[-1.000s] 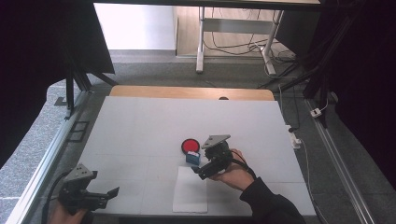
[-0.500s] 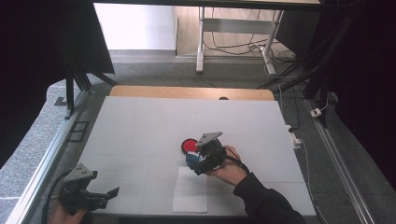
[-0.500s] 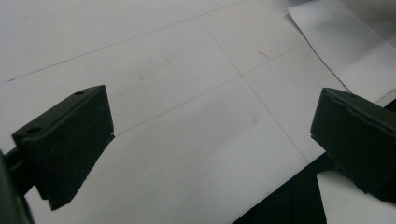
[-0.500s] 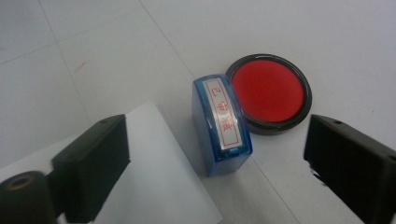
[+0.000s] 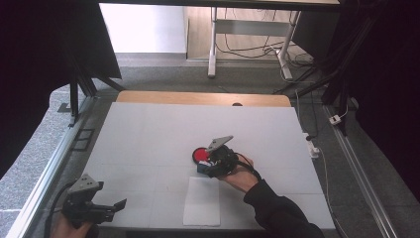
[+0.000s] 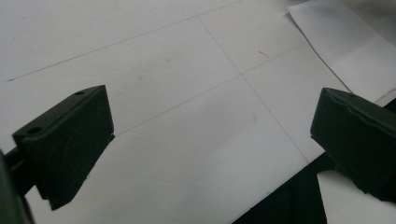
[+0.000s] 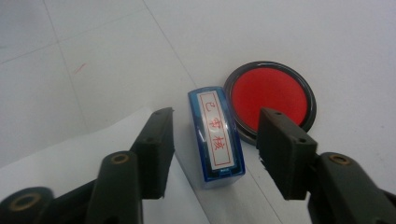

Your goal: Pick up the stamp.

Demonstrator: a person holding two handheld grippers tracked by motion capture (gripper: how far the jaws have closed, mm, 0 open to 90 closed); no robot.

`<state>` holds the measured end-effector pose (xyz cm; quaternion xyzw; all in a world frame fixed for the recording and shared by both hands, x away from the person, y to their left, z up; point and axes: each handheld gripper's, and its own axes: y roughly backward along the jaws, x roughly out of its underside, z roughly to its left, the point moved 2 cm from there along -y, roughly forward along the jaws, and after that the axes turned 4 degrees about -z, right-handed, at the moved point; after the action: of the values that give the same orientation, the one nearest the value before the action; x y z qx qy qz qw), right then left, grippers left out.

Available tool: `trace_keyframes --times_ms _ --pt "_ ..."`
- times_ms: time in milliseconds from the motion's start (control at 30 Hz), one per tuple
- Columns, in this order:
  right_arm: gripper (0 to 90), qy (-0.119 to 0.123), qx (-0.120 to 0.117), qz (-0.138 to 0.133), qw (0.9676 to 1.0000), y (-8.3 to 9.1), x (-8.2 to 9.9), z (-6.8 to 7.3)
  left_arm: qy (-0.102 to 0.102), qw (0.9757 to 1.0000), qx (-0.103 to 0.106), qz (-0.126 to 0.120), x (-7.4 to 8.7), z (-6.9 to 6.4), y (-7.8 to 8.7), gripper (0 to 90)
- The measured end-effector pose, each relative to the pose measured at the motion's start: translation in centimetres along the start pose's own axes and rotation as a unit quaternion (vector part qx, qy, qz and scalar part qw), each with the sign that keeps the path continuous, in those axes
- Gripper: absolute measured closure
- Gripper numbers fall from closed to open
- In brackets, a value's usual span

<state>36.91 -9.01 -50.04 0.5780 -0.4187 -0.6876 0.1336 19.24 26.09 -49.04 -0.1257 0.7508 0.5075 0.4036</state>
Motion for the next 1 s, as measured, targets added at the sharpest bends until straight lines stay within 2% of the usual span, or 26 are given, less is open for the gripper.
trace_keyframes --times_ms 267,433,700,800,1000 --pt "60.1 0.004 -0.015 0.003 0.9999 -0.47 -0.12 -0.29 -0.001 1.0 0.0 0.0 0.0 -0.01 -0.02 0.0" --pt "70.9 0.01 -0.023 0.003 0.9997 -0.57 -0.17 -0.33 -0.001 1.0 0.0 0.001 0.0 -0.01 -0.02 0.0" --pt "71.4 0.014 -0.022 0.004 0.9996 -0.53 -0.2 -0.37 -0.001 1.0 -0.001 0.002 0.0 -0.02 -0.02 0.0" --pt "71.5 0.023 -0.021 0.0 0.9995 -0.45 -0.2 -0.39 -0.002 1.0 -0.001 0.003 -0.01 -0.05 -0.05 0.0" --pt "71.5 0.023 -0.022 -0.007 0.9995 -0.03 -0.34 -0.34 -0.002 1.0 0.001 0.004 -0.01 -0.07 -0.07 0.2"
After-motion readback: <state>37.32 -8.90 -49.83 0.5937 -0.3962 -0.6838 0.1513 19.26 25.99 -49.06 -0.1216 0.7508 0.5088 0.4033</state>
